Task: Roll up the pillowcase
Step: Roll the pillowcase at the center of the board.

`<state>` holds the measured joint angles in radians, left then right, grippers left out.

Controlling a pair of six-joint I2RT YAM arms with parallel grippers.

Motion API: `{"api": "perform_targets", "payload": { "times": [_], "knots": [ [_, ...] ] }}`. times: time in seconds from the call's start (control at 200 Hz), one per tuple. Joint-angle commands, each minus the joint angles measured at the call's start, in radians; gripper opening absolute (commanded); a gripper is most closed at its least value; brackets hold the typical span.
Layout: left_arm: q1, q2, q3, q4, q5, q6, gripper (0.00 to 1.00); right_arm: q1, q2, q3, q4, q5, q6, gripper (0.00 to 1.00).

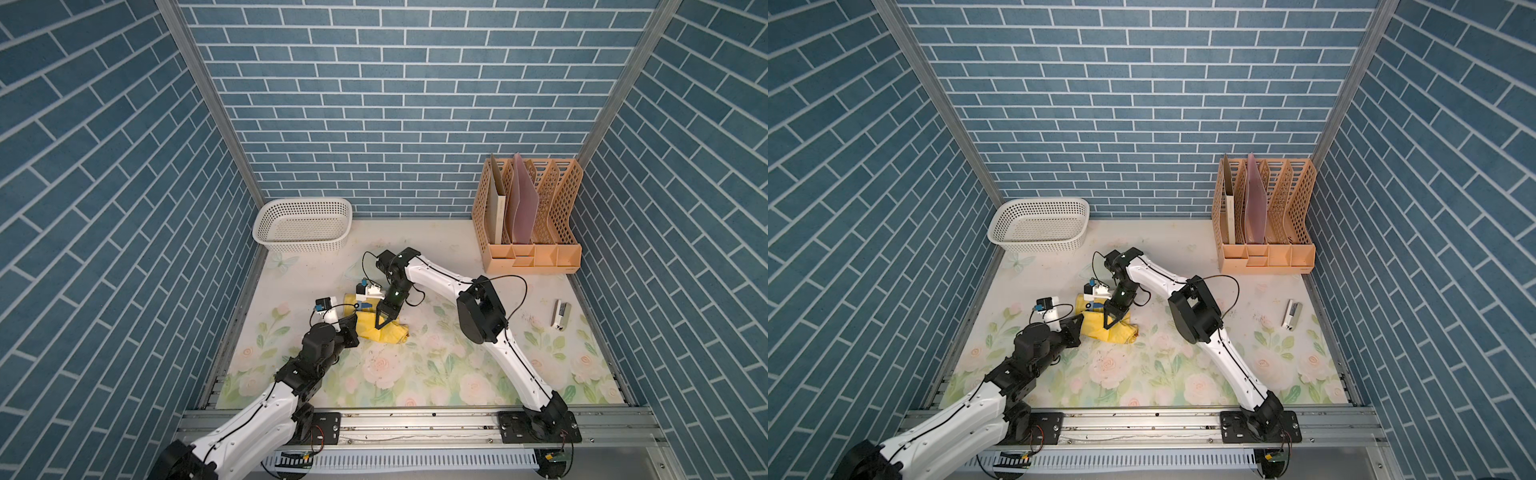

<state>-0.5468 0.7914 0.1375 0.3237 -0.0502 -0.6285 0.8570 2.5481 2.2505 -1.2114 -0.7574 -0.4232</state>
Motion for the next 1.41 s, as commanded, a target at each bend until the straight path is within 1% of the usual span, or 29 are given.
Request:
{"api": "perform_targets", "payload": {
  "times": [0.0,0.115,0.19,0.295,0.35,0.41,0.475,0.565,0.57,0.58,0.595,0.615,0.685,0.715,0.745,0.805,0.84,0.91,0.955,0.985,1.01,1.04,1.1,1.135,1.175,1.235,1.325,1.4],
  "knots": [
    [-0.015,0.098,0.014,0.128,0.022,0.049,0.04,-0.002,0.023,0.021,-0.024,-0.024,0.005,0.08],
    [-0.015,0.22,0.044,0.219,-0.011,0.061,0.03,-0.002,0.025,0.018,-0.022,-0.027,0.006,0.1],
    [-0.016,0.284,0.072,0.263,-0.003,0.07,0.02,-0.002,0.029,0.019,-0.02,-0.033,0.007,0.12],
    [-0.016,0.36,0.099,0.29,-0.008,0.081,0.02,-0.003,0.036,0.02,-0.018,-0.031,0.008,0.17],
    [-0.017,0.385,0.1,0.307,-0.01,0.081,0.01,-0.003,0.04,0.019,-0.016,-0.029,0.01,0.23],
    [-0.017,0.407,0.092,0.321,-0.025,0.077,0.01,-0.002,0.041,0.02,-0.014,-0.029,0.008,0.26],
    [-0.015,0.43,0.094,0.305,-0.055,0.076,0.01,-0.002,0.029,0.013,-0.001,-0.032,-0.003,0.38],
    [-0.014,0.472,0.102,0.289,-0.088,0.074,0.0,-0.003,-0.018,-0.017,0.05,-0.014,-0.003,0.5],
    [-0.013,0.476,0.103,0.288,-0.088,0.075,0.0,-0.002,-0.022,-0.02,0.059,-0.014,-0.004,0.52],
    [-0.013,0.481,0.104,0.286,-0.09,0.075,0.0,-0.002,-0.03,-0.026,0.062,-0.007,-0.005,0.59],
    [-0.013,0.49,0.108,0.283,-0.092,0.075,0.0,-0.003,-0.043,-0.037,0.076,-0.002,-0.006,0.68],
    [-0.014,0.503,0.11,0.281,-0.092,0.076,0.0,-0.003,-0.063,-0.055,0.097,0.006,-0.006,0.77],
    [-0.014,0.538,0.12,0.272,-0.106,0.068,0.0,-0.002,-0.132,-0.116,0.157,0.039,-0.004,0.83],
    [-0.014,0.553,0.118,0.277,-0.115,0.063,0.0,-0.002,-0.158,-0.139,0.18,0.051,-0.004,0.98],
    [-0.014,0.562,0.114,0.284,-0.126,0.059,0.0,-0.002,-0.19,-0.17,0.206,0.073,-0.003,1.0],
    [-0.01,0.572,0.12,0.274,-0.148,0.05,0.0,-0.002,-0.268,-0.262,0.292,0.15,0.006,1.0],
    [-0.01,0.572,0.124,0.267,-0.156,0.048,0.0,-0.001,-0.332,-0.341,0.377,0.223,0.02,1.0],
    [-0.003,0.572,0.131,0.244,-0.179,0.041,0.0,0.007,-0.494,-0.548,0.585,0.4,0.043,1.0],
    [0.01,0.577,0.134,0.234,-0.174,0.037,0.0,0.025,-0.603,-0.72,0.754,0.522,0.043,1.0],
    [0.018,0.579,0.134,0.23,-0.171,0.033,0.0,0.049,-0.685,-0.837,0.873,0.598,0.008,1.0],
    [0.024,0.582,0.134,0.226,-0.171,0.028,0.0,0.084,-0.751,-0.948,0.998,0.719,-0.015,1.0],
    [0.029,0.582,0.133,0.224,-0.173,0.022,0.0,0.141,-0.825,-1.079,1.14,0.827,-0.068,1.0],
    [0.038,0.582,0.132,0.219,-0.175,0.014,0.0,0.269,-0.935,-1.33,1.429,0.979,-0.237,1.0],
    [0.042,0.582,0.133,0.221,-0.175,0.014,0.0,0.326,-0.963,-1.441,1.599,1.042,-0.295,1.0],
    [0.047,0.584,0.134,0.22,-0.169,0.013,0.0,0.357,-0.962,-1.483,1.667,1.068,-0.309,1.0],
    [0.048,0.582,0.134,0.221,-0.164,0.013,0.0,0.386,-0.918,-1.471,1.699,1.136,-0.294,1.0],
    [0.052,0.579,0.128,0.22,-0.163,0.01,0.0,0.429,-0.838,-1.492,1.834,1.229,-0.364,1.0],
    [0.056,0.573,0.123,0.221,-0.162,0.009,0.0,0.437,-0.77,-1.471,1.875,1.275,-0.381,1.0]
  ]
}}
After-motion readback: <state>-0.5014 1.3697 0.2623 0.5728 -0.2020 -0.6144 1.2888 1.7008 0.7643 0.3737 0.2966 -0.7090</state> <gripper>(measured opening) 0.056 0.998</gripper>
